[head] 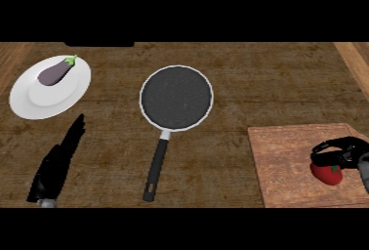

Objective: Pick the tomato from the cutting board and place it in the pan

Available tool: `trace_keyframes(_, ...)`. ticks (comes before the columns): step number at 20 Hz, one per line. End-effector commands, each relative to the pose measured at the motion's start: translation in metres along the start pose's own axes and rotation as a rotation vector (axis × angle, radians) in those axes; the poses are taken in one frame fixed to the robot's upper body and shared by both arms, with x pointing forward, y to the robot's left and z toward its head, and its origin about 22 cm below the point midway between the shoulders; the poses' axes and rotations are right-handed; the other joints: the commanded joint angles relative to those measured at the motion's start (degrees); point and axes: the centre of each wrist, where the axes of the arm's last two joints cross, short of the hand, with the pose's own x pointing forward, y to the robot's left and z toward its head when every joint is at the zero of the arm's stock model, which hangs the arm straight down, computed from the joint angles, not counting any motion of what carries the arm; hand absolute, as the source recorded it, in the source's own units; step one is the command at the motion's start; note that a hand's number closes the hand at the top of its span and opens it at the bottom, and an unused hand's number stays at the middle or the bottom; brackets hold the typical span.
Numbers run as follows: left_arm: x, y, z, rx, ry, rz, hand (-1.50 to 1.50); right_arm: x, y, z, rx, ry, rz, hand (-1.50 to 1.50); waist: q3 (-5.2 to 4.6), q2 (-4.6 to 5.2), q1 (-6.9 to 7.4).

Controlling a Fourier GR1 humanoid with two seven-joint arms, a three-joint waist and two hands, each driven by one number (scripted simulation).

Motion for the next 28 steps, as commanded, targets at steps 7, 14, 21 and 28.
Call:
trace_keyframes(7,0.001,-0.008,-0.002,-0.055,-0.031,0.000,0.00,0.038,0.043,0.026,-0.066,-0.294,0.426,1.50,0.77,0.90,2.71)
trace_keyframes(14,0.010,0.013,-0.008,-0.006,-0.004,0.001,0.00,0.074,0.040,0.051,-0.443,-0.561,0.523,1.50,0.79,0.48,1.09)
trace_keyframes(21,0.003,0.000,-0.001,-0.018,-0.009,-0.017,0.00,0.114,0.030,0.106,-0.787,-1.023,0.403,1.50,0.81,0.46,1.30)
trace_keyframes(28,-0.003,0.004,-0.004,0.000,-0.024,-0.009,0.00,0.166,0.049,0.140,-0.736,-1.189,0.327,1.50,0.74,0.58,1.08)
